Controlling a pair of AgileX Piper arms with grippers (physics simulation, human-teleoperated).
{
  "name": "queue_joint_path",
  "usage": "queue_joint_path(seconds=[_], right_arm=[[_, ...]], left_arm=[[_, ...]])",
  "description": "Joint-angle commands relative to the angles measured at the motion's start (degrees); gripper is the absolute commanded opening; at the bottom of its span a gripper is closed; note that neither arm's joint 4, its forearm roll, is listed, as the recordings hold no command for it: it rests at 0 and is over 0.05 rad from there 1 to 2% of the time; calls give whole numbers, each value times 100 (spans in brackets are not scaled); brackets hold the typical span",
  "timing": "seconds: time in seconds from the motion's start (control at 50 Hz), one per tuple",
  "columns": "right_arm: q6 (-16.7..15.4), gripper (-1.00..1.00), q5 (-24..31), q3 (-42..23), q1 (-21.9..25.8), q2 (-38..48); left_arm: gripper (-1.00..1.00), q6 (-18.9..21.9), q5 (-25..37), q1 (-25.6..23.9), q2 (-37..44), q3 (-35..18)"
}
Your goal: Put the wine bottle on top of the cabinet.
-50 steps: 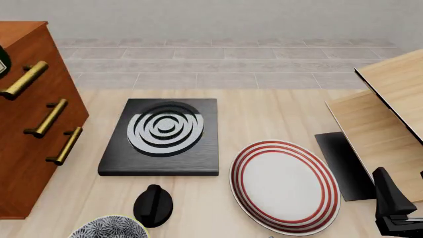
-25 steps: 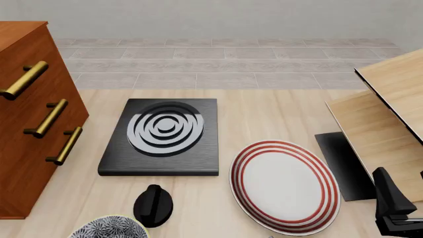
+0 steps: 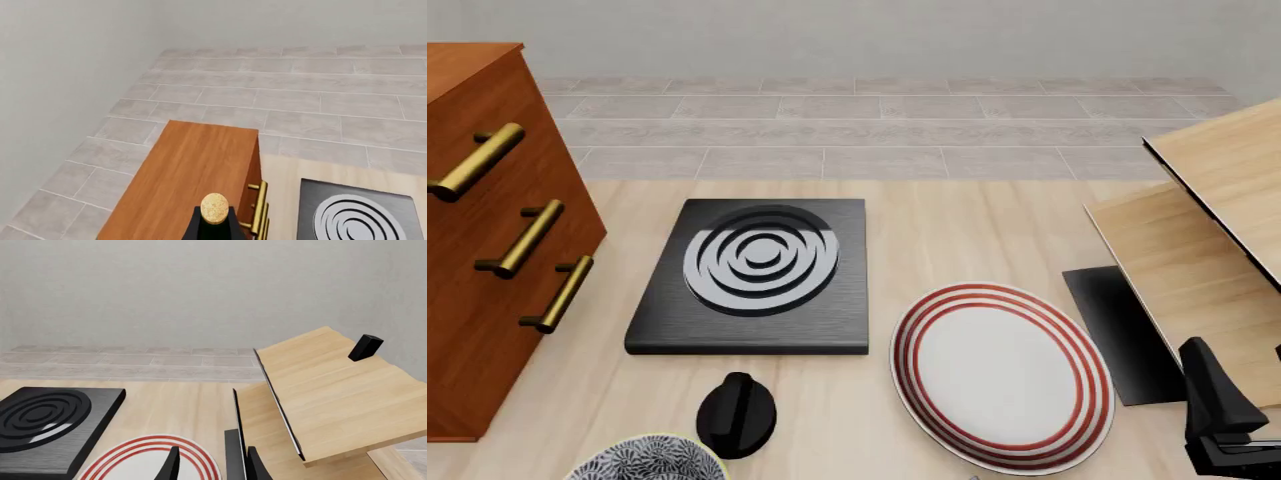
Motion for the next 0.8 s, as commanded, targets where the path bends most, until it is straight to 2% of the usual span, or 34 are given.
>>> queue_joint_path(seconds=[0.02, 0.2, 0.22, 0.34, 0.8], right_arm=[[1, 100, 0, 0, 1, 0], [0, 100, 0, 0, 0, 0], [0, 100, 1, 0, 0, 0], [1, 100, -1, 0, -1, 0], [0, 100, 1, 0, 1, 0]], left_arm=[[-100, 112, -331, 497, 149, 151], [-100, 64, -730, 691, 28, 688], [-100, 51, -823, 679, -49, 904], [-100, 18, -1012, 665, -257, 1416], [-100, -99, -1394, 625, -542, 2407]])
